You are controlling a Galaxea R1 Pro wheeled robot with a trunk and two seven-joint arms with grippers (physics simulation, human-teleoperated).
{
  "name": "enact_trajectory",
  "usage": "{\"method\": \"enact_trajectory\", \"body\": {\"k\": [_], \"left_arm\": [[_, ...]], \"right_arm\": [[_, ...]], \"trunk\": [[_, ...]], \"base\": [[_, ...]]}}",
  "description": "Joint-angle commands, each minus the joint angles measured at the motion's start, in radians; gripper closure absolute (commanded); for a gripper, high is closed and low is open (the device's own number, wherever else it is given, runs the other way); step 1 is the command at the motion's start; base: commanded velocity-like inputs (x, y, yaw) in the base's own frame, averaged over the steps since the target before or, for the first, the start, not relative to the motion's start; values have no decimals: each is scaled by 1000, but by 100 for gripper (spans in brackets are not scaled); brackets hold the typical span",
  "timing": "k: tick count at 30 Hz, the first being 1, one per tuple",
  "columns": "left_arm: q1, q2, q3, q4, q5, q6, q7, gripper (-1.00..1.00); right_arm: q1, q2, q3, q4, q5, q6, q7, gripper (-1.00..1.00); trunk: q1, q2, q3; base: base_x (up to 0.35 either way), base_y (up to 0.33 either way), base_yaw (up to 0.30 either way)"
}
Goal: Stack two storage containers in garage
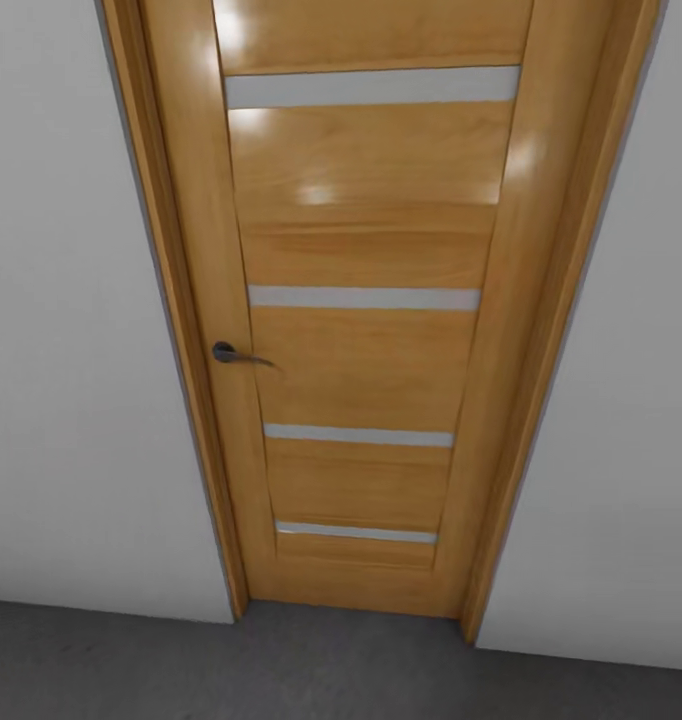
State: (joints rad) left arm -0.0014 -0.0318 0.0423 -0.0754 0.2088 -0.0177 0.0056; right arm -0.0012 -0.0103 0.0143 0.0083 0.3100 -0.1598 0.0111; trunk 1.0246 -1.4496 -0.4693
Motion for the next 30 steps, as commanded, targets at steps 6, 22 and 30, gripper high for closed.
{"method": "enact_trajectory", "body": {"k": [6,22,30], "left_arm": [[0,0,4,-1,3,-2,1,-100],[0,0,4,-3,3,-2,1,-100],[0,-1,4,-3,3,-2,2,-100]], "right_arm": [[0,0,1,1,1,-4,1,-100],[0,0,1,1,1,-1,3,-100],[0,0,1,1,1,-4,3,-100]], "trunk": [[0,0,-1],[0,0,-1],[0,0,-1]], "base": [[197,309,-30],[80,94,-1],[1,-21,0]]}}
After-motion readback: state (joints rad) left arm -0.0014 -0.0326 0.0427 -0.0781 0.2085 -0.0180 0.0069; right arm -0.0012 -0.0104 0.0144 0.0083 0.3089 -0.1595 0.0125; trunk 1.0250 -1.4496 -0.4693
